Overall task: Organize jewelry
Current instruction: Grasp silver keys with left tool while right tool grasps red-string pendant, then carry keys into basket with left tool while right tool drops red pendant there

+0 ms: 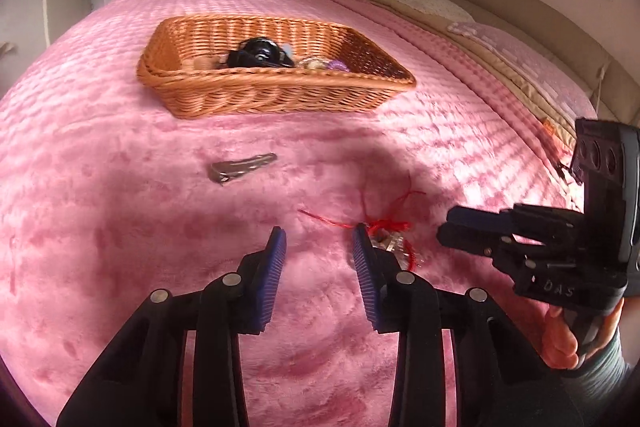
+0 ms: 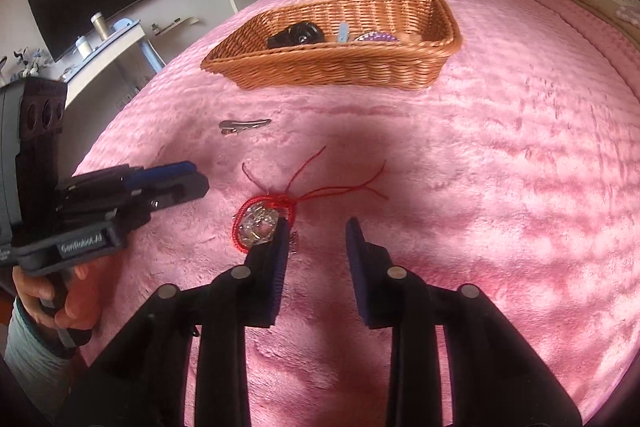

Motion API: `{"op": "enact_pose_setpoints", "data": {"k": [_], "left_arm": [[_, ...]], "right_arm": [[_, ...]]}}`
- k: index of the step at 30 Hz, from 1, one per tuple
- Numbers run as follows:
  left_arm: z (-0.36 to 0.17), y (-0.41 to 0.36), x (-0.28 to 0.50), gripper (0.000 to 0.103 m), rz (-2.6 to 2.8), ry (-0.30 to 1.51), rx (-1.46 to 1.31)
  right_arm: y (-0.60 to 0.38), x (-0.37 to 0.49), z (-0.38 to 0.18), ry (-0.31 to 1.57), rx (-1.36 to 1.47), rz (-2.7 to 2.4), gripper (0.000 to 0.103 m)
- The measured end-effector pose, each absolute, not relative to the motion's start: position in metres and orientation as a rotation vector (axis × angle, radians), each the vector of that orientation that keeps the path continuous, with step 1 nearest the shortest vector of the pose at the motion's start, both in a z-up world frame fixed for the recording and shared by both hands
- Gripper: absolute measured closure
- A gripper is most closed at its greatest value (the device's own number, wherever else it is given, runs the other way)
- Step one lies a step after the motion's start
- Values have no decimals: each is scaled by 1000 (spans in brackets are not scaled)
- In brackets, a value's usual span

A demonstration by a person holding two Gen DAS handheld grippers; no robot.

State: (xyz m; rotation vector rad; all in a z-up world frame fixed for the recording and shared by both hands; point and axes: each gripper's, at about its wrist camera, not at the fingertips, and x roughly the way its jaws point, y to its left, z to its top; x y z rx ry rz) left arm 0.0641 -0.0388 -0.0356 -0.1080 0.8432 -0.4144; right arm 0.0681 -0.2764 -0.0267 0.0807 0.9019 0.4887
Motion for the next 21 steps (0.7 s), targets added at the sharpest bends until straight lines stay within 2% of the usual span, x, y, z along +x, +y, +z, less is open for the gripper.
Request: {"op": "enact_pose_setpoints", "data": {"k": [3, 8, 10, 13, 14, 15, 17, 18, 20, 21], "left_arm": [[-37, -14, 79, 72, -373, 868, -159], [-38, 2, 103, 72, -348, 877, -150], [-37, -5, 115, 62, -324, 853, -66], [-38, -15, 136, 62, -355, 850, -3], [-41, -17, 141, 62, -377, 864, 6], [-45, -22, 145, 62, -409, 885, 18], [-51, -30, 147, 62, -433, 911, 56], [-53, -31, 145, 68, -431, 909, 69], [-53, -30, 143, 85, -437, 909, 65], [-53, -29, 142, 88, -441, 910, 51]], "right_arm": [[-261, 74, -30, 922, 32, 477, 84], [-245, 88, -41, 966, -21, 489, 85], [-239, 92, -45, 976, -51, 490, 85], [-233, 96, -45, 974, -94, 478, 85], [-232, 97, -46, 969, -107, 472, 95], [-231, 97, -46, 965, -118, 473, 100], [-233, 97, -46, 955, -105, 471, 100], [-236, 97, -44, 946, -87, 467, 100], [-247, 97, -38, 916, -23, 472, 100], [-255, 98, -34, 904, 17, 476, 100]]}}
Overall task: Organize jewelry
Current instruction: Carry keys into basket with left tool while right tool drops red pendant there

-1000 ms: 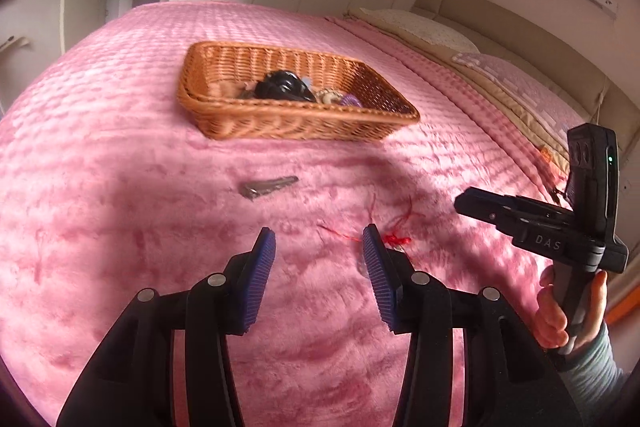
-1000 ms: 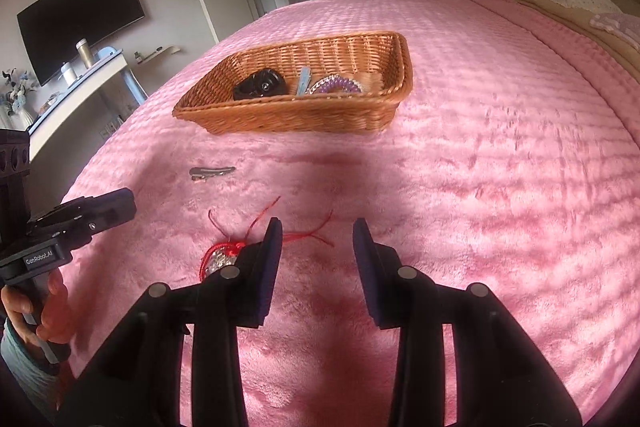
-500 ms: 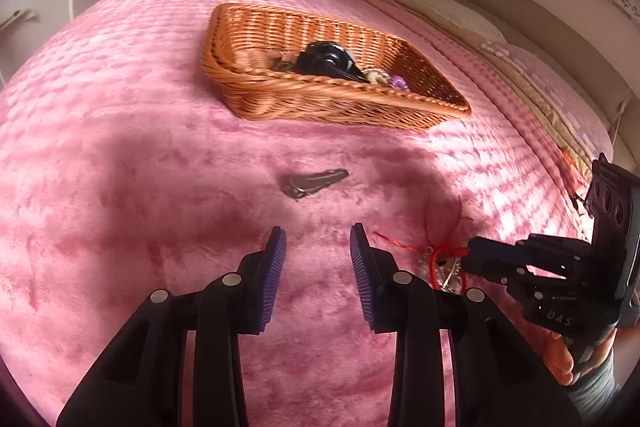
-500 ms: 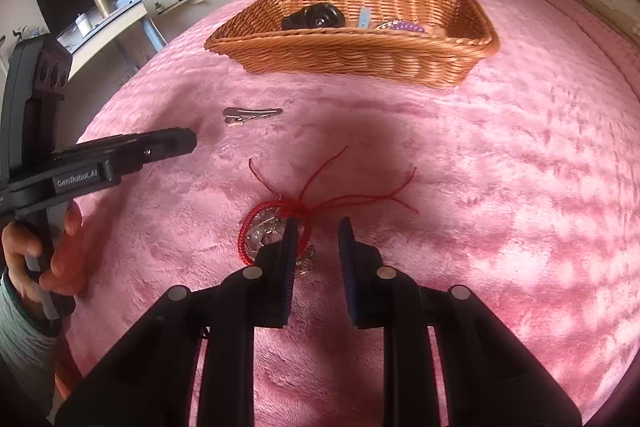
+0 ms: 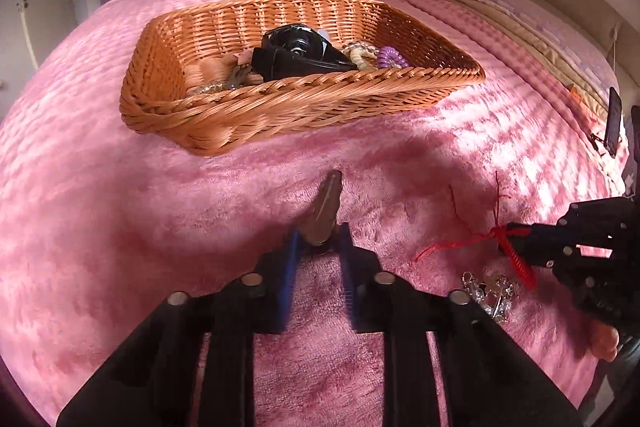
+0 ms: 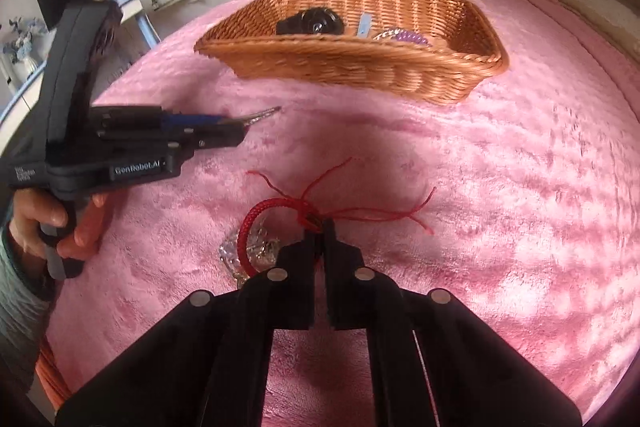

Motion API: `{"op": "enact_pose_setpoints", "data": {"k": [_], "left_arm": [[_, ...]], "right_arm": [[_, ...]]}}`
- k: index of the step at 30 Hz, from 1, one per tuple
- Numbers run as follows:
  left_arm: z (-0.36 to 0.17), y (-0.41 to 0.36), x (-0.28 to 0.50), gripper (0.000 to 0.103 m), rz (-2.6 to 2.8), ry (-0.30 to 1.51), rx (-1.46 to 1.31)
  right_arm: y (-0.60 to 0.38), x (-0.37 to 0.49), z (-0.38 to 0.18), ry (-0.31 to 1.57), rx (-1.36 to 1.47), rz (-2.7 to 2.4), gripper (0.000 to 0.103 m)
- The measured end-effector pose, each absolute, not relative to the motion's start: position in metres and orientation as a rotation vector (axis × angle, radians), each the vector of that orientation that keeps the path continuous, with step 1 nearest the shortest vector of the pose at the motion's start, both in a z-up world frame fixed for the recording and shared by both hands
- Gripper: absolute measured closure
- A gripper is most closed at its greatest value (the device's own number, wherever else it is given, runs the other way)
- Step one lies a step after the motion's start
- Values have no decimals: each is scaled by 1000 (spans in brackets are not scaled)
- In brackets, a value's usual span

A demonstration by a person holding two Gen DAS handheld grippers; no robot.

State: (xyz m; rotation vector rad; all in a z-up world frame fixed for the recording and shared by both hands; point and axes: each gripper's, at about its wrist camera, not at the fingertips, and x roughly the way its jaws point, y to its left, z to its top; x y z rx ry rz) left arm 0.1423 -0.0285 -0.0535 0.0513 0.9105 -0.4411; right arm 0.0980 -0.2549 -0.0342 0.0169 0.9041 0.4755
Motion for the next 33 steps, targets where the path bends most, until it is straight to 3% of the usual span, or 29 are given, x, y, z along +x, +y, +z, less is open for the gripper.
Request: {"op": "enact_pose_setpoints", "data": {"k": [11, 19, 25, 33], "left_arm": [[-42, -29, 124, 89, -434, 858, 11], [27, -33, 111, 89, -432, 685, -42], [67, -46, 145, 89, -393, 594, -55], [44, -51, 213, 89, -315, 652, -71]], "right_arm": [[-301, 98, -16, 862, 144, 423, 100], [-306, 104, 44, 723, 110, 393, 100], [-294, 160, 85, 635, 92, 352, 100], [-266, 258, 52, 750, 71, 271, 100]]}}
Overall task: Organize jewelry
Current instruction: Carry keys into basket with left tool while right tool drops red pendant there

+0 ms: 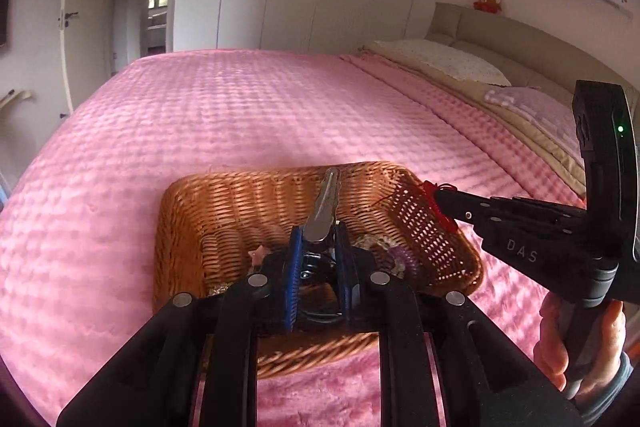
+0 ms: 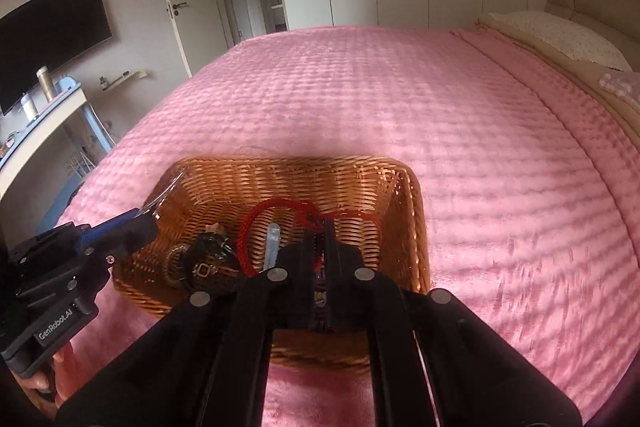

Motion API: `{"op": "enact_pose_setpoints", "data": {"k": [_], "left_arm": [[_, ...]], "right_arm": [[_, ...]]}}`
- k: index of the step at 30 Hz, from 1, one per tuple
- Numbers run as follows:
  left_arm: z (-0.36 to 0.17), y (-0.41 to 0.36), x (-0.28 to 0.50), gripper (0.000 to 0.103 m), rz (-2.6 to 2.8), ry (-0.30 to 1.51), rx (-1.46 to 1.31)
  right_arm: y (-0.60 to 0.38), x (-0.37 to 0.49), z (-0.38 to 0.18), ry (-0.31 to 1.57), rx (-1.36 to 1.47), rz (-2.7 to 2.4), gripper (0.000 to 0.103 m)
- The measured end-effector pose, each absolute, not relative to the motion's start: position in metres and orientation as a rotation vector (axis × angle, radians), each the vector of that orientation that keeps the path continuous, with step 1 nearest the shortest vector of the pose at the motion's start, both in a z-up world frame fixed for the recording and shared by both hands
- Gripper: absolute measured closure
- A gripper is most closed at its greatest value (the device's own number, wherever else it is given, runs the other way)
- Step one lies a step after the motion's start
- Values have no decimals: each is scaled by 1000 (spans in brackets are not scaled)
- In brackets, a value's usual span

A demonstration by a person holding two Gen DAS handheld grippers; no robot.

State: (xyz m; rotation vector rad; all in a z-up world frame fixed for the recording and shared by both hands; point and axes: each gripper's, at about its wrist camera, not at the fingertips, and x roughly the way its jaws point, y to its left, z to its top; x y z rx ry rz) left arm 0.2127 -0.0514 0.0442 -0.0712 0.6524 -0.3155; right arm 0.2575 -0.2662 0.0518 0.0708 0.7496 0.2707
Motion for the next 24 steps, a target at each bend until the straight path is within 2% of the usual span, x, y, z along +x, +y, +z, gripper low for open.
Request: {"op": "enact_pose_setpoints", "data": {"k": [8, 10, 14, 24], "left_arm": [[16, -43, 231, 86, -310, 721, -108], [16, -41, 227, 68, -315, 716, -111], [28, -37, 207, 67, -332, 685, -117], [51, -27, 123, 65, -381, 639, -130]], "right_arm": [[-251, 284, 15, 856, 64, 277, 100], [-255, 284, 12, 873, 79, 289, 98], [-266, 275, 18, 871, 95, 289, 85], [-278, 186, 42, 846, 136, 415, 84]]}}
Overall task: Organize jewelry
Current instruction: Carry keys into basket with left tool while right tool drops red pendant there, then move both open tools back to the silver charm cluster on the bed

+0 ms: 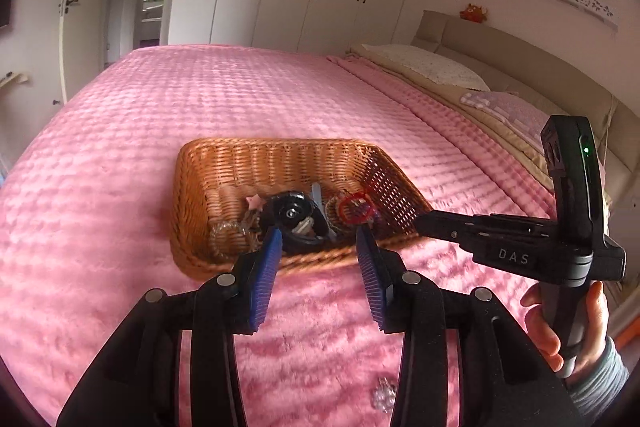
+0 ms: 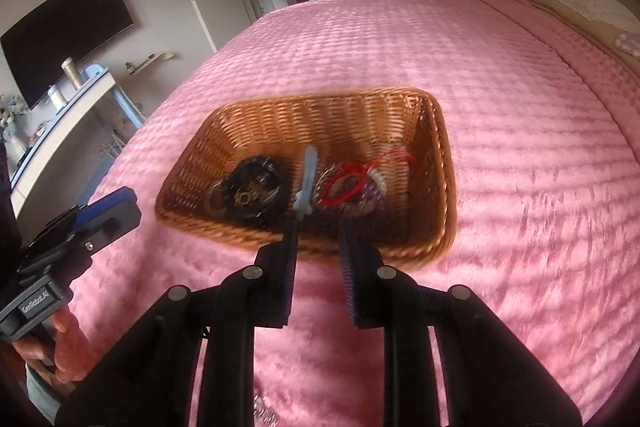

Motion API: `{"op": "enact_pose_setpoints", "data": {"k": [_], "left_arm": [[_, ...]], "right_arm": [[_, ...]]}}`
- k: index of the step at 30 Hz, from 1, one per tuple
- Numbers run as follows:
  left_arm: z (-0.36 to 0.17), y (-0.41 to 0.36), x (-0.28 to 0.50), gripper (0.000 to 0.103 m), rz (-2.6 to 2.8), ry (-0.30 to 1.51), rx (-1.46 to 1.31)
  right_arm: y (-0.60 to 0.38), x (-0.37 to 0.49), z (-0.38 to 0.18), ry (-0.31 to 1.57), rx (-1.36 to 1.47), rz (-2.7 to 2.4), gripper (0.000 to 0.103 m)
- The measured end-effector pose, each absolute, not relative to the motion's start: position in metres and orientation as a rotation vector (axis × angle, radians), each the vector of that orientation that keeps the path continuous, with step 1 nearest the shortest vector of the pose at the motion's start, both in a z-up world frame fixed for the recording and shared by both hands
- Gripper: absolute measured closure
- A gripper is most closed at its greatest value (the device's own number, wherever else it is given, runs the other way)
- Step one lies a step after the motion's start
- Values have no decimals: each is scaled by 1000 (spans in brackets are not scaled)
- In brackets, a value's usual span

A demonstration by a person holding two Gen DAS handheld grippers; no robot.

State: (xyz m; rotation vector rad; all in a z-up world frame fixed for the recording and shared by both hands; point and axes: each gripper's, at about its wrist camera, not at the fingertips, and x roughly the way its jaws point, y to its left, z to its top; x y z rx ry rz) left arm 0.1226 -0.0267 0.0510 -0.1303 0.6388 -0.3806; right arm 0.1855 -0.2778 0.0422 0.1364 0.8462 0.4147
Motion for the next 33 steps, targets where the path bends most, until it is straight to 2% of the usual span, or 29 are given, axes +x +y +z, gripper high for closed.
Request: {"op": "enact_pose_setpoints", "data": {"k": [9, 18, 21, 26, 28, 30, 31, 32, 33], "left_arm": [[6, -16, 51, 65, -383, 698, -197], [-44, -14, 41, 65, -360, 773, -244], [-46, -6, 44, 65, -366, 768, -290], [-51, -1, 44, 65, -379, 773, -325], [-50, -2, 44, 65, -385, 772, -326], [-51, -3, 44, 65, -390, 775, -323], [-52, -4, 45, 65, -393, 778, -322], [-52, -5, 45, 65, -396, 780, -321], [-53, -6, 45, 65, -399, 782, -318]], "right_arm": [[-258, 96, 9, 909, 110, 519, 84], [-244, 90, -33, 1015, 131, 515, 84], [-240, 91, -39, 1036, 158, 529, 84], [-233, 96, -45, 1057, 177, 541, 61], [-230, 94, -44, 1045, 160, 532, 61], [-229, 95, -43, 1038, 144, 519, 74], [-230, 95, -43, 1033, 137, 505, 86], [-234, 96, -42, 1023, 138, 490, 92], [-239, 97, -40, 1012, 157, 484, 93]]}}
